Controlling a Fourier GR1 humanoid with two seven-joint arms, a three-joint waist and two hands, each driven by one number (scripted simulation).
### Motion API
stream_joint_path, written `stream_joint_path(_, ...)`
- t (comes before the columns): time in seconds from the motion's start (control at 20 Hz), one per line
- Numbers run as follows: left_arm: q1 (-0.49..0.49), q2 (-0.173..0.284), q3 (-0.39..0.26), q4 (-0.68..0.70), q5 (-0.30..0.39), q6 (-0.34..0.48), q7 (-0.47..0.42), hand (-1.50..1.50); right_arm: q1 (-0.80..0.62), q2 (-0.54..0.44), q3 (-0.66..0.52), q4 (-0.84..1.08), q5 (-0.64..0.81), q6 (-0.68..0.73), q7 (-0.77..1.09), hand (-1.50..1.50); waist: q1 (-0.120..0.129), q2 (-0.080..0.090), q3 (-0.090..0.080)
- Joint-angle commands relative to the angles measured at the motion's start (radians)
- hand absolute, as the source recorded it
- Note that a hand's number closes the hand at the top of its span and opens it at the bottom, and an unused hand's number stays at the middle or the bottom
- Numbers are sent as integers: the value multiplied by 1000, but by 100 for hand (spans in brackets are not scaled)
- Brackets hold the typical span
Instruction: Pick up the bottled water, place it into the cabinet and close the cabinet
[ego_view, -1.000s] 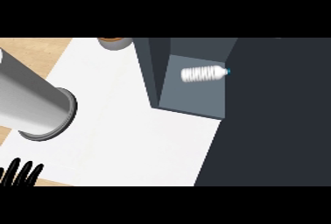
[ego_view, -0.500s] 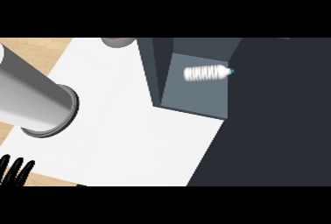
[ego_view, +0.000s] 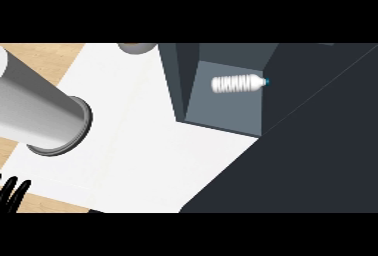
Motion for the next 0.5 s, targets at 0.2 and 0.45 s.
stream_joint_path(0.2,34,-1,26,29,27,-33,-20,-150,-294,180,-160,306,30,-197,132,150,-42,-16,8)
stream_joint_path(0.45,35,7,51,12,57,-38,-3,-150,-543,193,-289,545,48,-309,129,150,-69,-17,13)
